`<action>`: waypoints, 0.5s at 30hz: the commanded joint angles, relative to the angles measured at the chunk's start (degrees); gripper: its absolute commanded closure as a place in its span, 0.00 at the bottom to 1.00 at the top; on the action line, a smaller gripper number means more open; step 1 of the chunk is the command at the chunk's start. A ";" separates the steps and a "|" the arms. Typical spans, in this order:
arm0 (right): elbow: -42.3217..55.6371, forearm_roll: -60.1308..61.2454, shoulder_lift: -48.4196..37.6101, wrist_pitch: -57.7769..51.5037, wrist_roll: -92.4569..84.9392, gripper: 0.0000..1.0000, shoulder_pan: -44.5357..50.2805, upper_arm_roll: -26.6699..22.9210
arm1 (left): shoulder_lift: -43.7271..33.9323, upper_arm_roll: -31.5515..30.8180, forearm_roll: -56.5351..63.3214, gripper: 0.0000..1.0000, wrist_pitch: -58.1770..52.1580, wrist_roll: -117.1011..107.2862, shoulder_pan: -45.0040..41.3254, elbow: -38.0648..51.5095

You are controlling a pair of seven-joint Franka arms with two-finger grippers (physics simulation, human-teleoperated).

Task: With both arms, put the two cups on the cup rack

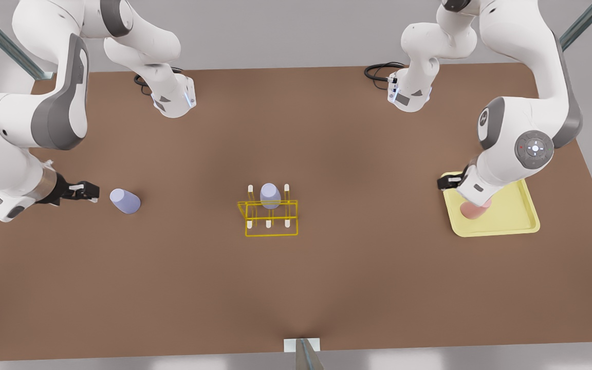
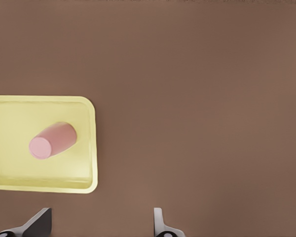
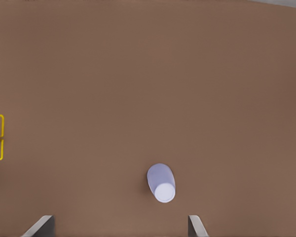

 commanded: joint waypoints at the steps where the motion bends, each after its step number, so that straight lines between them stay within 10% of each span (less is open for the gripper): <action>1: -0.38 0.85 -0.14 1.10 -2.74 0.00 -0.51 -0.08 | -0.05 0.85 -0.05 0.00 1.24 3.34 -0.06 0.02; 4: -3.62 -0.29 0.47 0.92 -6.69 0.00 0.11 0.10 | 0.03 1.30 0.04 0.00 3.44 3.53 -0.06 -0.24; 11: -40.27 0.59 -8.49 37.92 -6.78 0.00 -3.32 -0.52 | 0.39 3.85 -0.05 0.00 4.67 3.79 -0.06 -0.42; 15: -47.66 1.03 -9.38 42.67 -6.52 0.00 -6.31 -0.60 | 1.53 15.26 -2.69 0.00 22.39 17.84 0.38 -13.85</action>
